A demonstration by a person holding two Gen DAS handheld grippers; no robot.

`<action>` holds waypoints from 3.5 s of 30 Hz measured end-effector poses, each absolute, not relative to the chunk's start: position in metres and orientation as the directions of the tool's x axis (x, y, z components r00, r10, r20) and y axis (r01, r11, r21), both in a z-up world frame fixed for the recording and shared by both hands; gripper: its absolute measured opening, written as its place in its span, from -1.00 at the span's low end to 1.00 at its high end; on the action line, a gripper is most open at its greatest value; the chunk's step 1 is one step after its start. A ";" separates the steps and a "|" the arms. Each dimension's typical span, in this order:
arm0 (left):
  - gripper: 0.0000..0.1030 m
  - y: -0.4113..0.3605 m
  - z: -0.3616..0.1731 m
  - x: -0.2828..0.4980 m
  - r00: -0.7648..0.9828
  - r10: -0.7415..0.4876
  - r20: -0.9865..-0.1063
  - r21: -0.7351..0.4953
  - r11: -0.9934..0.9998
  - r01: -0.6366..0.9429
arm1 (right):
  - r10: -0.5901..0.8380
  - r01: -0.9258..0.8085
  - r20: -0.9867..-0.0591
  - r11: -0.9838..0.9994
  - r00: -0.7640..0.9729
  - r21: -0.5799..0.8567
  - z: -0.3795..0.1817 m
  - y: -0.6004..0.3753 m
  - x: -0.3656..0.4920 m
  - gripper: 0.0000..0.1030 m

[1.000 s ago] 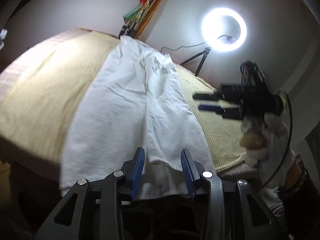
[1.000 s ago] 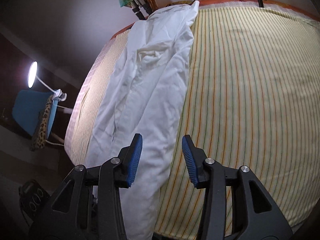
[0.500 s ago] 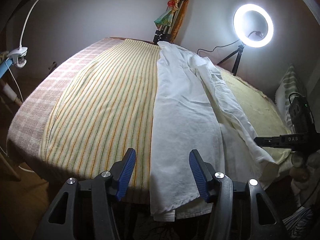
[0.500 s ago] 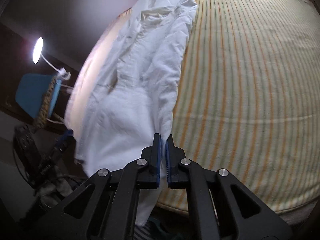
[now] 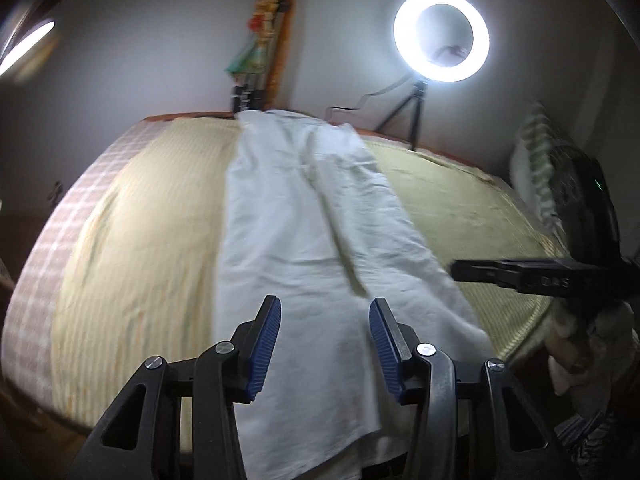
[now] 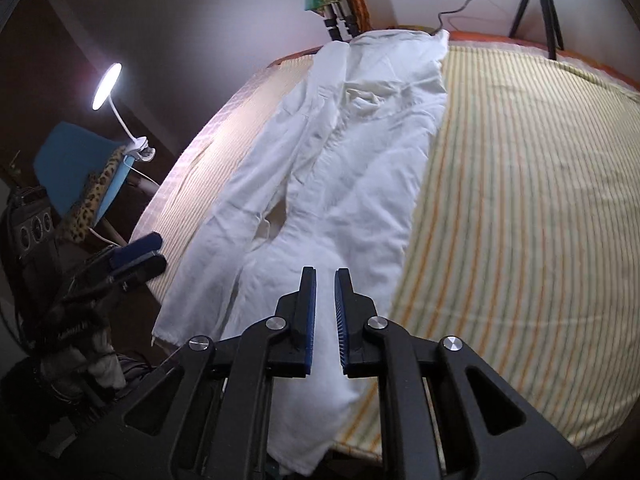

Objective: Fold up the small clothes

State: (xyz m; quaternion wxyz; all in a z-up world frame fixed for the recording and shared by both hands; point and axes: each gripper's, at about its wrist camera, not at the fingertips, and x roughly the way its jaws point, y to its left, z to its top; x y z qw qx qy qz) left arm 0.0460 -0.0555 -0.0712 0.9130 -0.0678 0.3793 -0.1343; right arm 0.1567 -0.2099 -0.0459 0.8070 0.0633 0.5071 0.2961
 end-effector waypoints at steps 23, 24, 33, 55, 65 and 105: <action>-0.18 -0.039 -0.103 0.034 0.644 -0.240 -0.726 -0.153 0.970 0.189 | 0.499 -0.568 -0.806 0.781 0.319 0.259 -0.063 -0.176 0.115 -0.79; -0.18 -0.038 -0.105 0.036 0.640 -0.234 -0.732 -0.142 0.971 0.192 | 0.490 -0.576 -0.819 0.777 0.300 0.254 -0.071 -0.169 0.114 -0.79; -0.12 -0.019 -0.114 0.020 0.558 -0.243 -0.793 -0.170 0.969 0.181 | 0.503 -0.608 -0.834 0.743 0.228 0.282 -0.066 -0.180 0.082 -0.70; -0.65 0.028 -0.126 0.014 0.473 -0.483 -0.737 -0.553 0.833 -0.009 | 0.790 -0.201 -0.597 0.613 0.139 0.764 -0.108 -0.269 0.088 -0.40; -0.84 0.040 -0.086 0.001 0.535 -0.514 -0.670 -0.602 0.799 0.014 | 0.880 -0.169 -0.427 0.463 0.210 0.870 -0.064 -0.288 0.079 -0.83; -0.88 0.011 -0.054 0.076 0.455 -0.667 -0.591 -0.733 0.679 0.043 | 0.897 -0.060 -0.388 0.408 0.212 0.911 -0.048 -0.255 0.149 -0.80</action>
